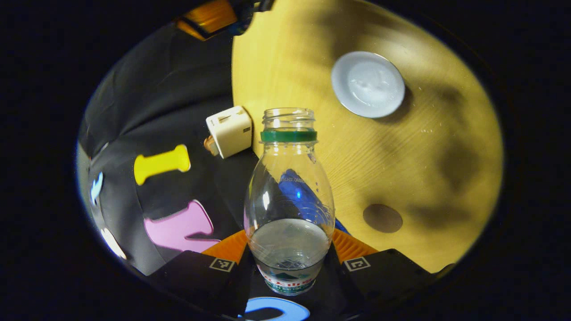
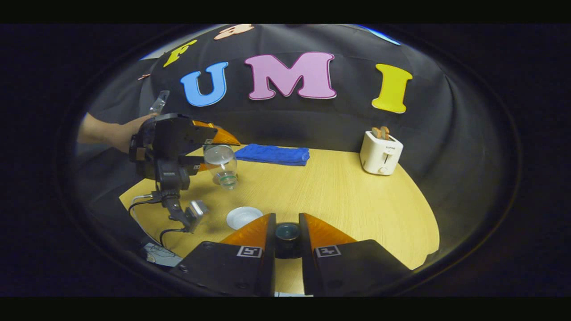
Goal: Open the teacup lid with one hand, grasp the water bottle and pour water into the teacup with the other hand; after pouring, place the water bottle on the coaster and then close the teacup lid.
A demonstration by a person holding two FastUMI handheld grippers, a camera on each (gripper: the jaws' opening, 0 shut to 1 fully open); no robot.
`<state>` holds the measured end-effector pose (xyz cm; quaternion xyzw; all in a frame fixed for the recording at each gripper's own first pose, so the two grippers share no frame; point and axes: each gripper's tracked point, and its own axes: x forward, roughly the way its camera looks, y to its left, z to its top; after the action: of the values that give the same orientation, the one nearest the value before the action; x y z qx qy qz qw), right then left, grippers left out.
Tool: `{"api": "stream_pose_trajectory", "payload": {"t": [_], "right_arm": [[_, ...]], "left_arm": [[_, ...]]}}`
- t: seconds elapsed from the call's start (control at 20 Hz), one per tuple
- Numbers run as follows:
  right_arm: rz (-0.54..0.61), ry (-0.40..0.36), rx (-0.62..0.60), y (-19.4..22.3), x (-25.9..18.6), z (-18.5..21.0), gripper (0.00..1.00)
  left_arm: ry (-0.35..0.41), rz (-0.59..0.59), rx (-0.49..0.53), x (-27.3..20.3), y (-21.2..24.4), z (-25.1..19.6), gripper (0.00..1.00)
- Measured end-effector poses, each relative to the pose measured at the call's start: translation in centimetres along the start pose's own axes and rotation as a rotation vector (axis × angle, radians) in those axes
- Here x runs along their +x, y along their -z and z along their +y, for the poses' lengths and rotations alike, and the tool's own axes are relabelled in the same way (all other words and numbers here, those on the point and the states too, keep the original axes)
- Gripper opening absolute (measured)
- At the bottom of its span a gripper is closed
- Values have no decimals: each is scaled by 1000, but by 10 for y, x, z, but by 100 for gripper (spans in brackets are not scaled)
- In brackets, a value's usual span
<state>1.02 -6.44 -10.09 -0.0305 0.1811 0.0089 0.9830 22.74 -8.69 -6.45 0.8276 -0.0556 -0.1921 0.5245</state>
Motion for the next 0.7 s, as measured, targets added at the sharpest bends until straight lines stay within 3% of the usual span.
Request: {"api": "stream_pose_trajectory", "payload": {"t": [0.25, 0.3, 0.4, 0.55, 0.6, 0.7], "right_arm": [[-38, 8, 4, -32, -5, -2, 28], [-50, 14, 0, -40, -6, -3, 26], [-73, 21, -3, -53, -7, -3, 33], [-96, 14, 7, -67, -2, 2, 26], [-97, 5, 8, -69, 1, 6, 28], [-100, -10, -4, -72, 10, 14, 28]], "left_arm": [[-11, 62, -592, -40, 43, -4, 74], [-32, 76, -721, -49, 55, -7, 74], [-87, 95, -990, -67, 78, -6, 73], [-134, 91, -1445, -74, 98, -16, 73], [-152, 82, -1581, -73, 102, -14, 74], [-199, 54, -1800, -75, 120, -12, 73]]}}
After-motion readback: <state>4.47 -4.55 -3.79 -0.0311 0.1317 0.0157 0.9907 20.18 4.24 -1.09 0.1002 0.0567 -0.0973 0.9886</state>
